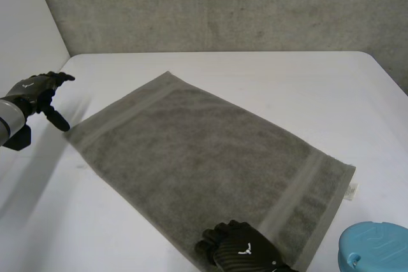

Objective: Fold the towel.

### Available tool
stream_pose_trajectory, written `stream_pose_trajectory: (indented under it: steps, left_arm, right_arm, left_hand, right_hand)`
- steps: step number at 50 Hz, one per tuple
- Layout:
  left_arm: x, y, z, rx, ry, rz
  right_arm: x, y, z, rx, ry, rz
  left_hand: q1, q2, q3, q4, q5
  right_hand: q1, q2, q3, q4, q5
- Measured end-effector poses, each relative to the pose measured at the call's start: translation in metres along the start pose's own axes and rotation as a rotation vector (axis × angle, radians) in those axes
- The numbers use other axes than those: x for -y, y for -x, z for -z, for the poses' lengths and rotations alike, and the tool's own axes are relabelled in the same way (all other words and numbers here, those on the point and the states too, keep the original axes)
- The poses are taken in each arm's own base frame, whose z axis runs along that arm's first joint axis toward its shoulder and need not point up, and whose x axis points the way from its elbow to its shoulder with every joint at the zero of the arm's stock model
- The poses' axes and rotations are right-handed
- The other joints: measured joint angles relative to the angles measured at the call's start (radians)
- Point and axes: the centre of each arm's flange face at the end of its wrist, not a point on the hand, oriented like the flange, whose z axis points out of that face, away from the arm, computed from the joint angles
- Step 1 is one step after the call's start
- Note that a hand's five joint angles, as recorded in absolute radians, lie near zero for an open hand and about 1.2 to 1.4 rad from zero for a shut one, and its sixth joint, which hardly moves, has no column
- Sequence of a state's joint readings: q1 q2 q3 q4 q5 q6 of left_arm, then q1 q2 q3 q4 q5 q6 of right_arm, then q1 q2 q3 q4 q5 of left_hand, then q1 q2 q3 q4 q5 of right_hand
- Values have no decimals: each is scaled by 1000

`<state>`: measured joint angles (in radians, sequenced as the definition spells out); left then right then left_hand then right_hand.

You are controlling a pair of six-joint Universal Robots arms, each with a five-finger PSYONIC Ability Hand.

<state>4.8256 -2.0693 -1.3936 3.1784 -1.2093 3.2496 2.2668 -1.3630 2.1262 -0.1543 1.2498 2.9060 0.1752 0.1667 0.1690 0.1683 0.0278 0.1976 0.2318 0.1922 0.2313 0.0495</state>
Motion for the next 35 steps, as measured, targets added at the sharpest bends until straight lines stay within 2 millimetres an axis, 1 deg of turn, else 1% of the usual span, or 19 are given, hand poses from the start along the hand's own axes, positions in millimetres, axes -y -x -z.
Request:
stream_pose_trajectory:
  steps: [9,26,35]
  left_arm:
    - [-1,0,0,0,2,1]
    - [-1,1,0,2,3,5]
    - [-1,2,0,4,2,6]
  right_arm:
    - [-1,0,-6,-12,-29,46]
    - [-7,-17,-15,-122,-18,139]
    - [-4,-22,-16,-148,-31,145]
  left_hand:
    - [0,0,0,0,0]
    - [0,0,0,0,0]
    - [0,0,0,0,0]
  right_hand:
    - [0,0,0,0,0]
    - [0,0,0,0,-3]
    - [0,0,0,0,-3]
